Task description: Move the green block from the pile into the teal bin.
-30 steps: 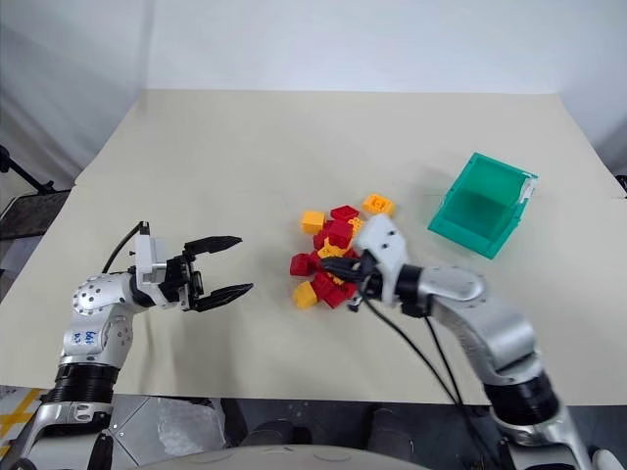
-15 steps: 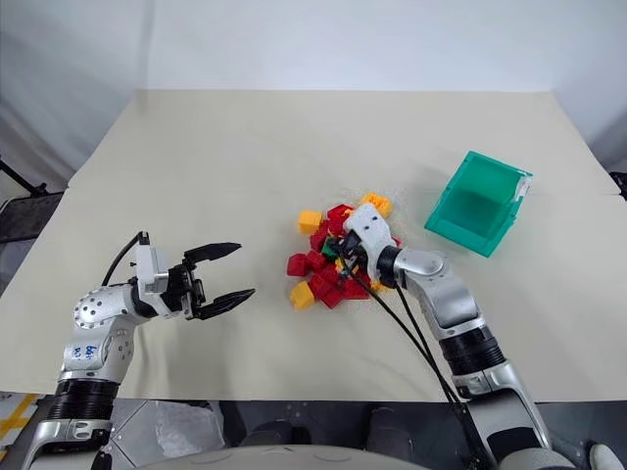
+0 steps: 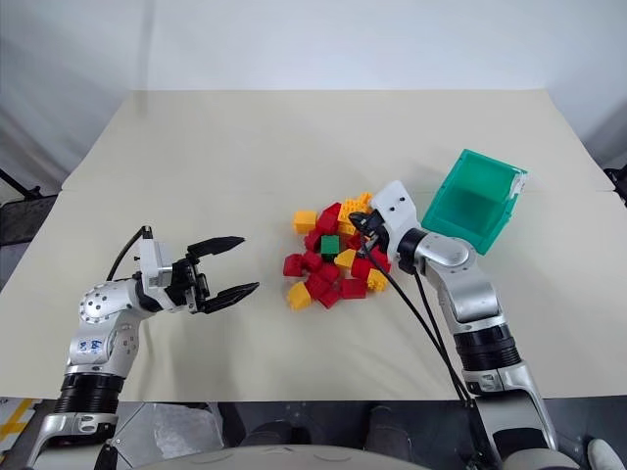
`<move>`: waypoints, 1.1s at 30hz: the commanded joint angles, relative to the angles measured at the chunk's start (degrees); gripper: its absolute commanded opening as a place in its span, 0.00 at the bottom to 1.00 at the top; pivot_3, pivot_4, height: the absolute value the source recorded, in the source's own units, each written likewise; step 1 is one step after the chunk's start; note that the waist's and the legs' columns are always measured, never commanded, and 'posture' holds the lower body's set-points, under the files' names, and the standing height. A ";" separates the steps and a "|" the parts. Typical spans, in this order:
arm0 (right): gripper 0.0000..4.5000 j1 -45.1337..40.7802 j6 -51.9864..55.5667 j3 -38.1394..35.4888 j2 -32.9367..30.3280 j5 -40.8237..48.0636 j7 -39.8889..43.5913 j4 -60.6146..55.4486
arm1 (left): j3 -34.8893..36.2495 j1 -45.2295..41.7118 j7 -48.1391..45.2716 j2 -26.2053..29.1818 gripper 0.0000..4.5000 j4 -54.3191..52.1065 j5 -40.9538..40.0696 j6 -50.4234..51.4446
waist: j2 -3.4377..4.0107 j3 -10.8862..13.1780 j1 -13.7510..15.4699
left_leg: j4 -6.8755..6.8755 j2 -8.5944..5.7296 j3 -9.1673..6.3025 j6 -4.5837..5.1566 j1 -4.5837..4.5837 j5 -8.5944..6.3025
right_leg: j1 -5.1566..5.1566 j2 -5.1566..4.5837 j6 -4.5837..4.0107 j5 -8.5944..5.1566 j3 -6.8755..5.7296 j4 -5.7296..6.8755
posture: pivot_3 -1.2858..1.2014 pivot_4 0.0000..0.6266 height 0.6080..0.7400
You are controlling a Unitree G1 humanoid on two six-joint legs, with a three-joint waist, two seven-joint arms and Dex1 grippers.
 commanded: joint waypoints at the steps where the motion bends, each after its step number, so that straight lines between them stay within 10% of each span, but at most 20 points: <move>1: 0.00 1.20 0.99 -0.82 -1.04 1.21 1.61 -3.17 | 0.36 -0.77 -0.11 0.28 1.00 -0.14 -0.10 -0.83 | 0.00 0.00 0.11 | 0.00 0.00 -0.01 0.00 0.00 0.00 | 0.01 0.00 0.00 0.00 0.00 -0.01 | 0.52 0.24 1.00; 16: 0.00 -11.31 -6.48 5.13 12.07 -6.23 -2.42 21.28 | 0.67 -0.38 0.78 0.06 1.00 -0.97 -0.13 -1.18 | 0.00 0.00 -1.34 | 0.00 -0.02 0.06 0.00 0.04 0.00 | -0.02 0.00 0.00 0.00 0.12 0.06 | 0.52 0.24 1.00; 27: 0.00 -10.54 -8.77 -0.19 6.06 -8.34 -5.35 23.55 | 1.63 -0.52 -1.01 2.41 1.00 -1.11 -1.13 -0.54 | 0.01 0.00 -1.26 | 0.00 -0.01 0.03 0.00 0.02 0.00 | -0.03 0.00 0.00 0.00 0.21 0.05 | 0.52 0.24 1.00; 33: 0.00 -4.04 -1.83 -3.78 -0.31 -1.03 2.69 5.57 | 3.18 0.22 -3.65 5.51 1.00 -0.22 -1.94 0.55 | 0.01 0.01 -1.29 | -0.01 0.03 -0.01 -0.02 -0.10 -0.01 | -0.09 0.02 0.00 0.00 0.38 -0.01 | 0.52 0.24 1.00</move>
